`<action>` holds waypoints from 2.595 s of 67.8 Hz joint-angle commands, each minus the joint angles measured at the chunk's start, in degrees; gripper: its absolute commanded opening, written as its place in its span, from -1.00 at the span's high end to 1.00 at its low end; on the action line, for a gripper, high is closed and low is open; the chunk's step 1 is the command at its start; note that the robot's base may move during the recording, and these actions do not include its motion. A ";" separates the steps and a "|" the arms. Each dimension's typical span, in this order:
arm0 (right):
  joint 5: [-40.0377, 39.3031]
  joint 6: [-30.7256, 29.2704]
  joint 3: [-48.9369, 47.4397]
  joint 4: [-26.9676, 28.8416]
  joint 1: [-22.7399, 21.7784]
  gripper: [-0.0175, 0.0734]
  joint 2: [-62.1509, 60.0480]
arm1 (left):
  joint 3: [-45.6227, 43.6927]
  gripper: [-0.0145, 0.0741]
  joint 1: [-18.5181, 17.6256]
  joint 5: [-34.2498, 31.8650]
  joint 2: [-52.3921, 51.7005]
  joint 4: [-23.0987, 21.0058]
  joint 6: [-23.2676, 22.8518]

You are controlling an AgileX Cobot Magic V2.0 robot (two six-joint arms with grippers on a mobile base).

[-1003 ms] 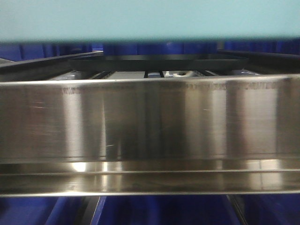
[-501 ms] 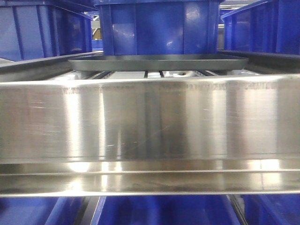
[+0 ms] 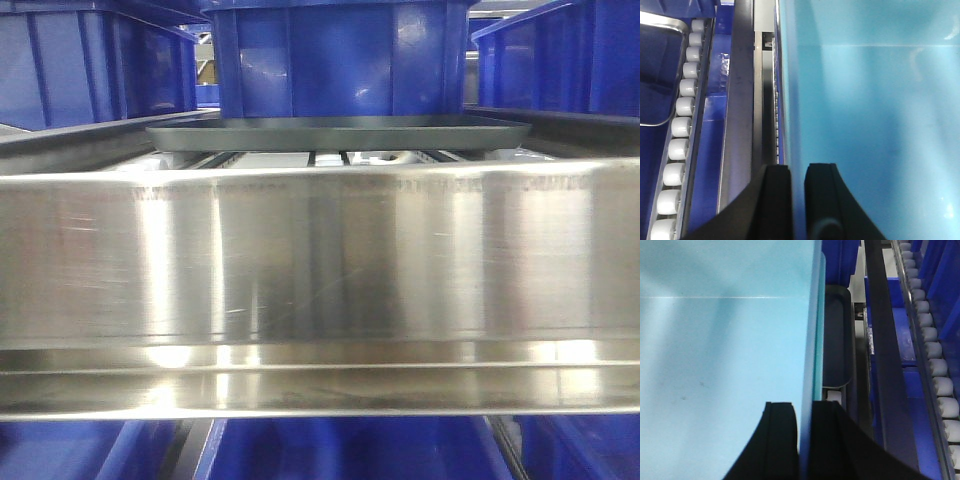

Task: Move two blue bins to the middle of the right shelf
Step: 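Lift the light blue bin up and back away from the shelf, then turn the base away from the rack carrying the bin in both grippers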

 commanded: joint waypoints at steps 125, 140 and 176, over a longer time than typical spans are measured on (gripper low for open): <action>-16.48 -0.93 -0.63 -1.06 0.24 0.97 -0.40 | -1.28 0.92 -0.34 -8.17 -1.29 -1.28 0.00; -16.48 -0.93 -0.63 -1.06 0.24 0.97 -0.40 | -1.28 0.92 -0.34 -8.17 -1.29 -1.28 0.00; -16.48 -0.93 -0.63 -1.06 0.24 0.97 -0.40 | -1.28 0.92 -0.34 -8.17 -1.29 -1.28 0.00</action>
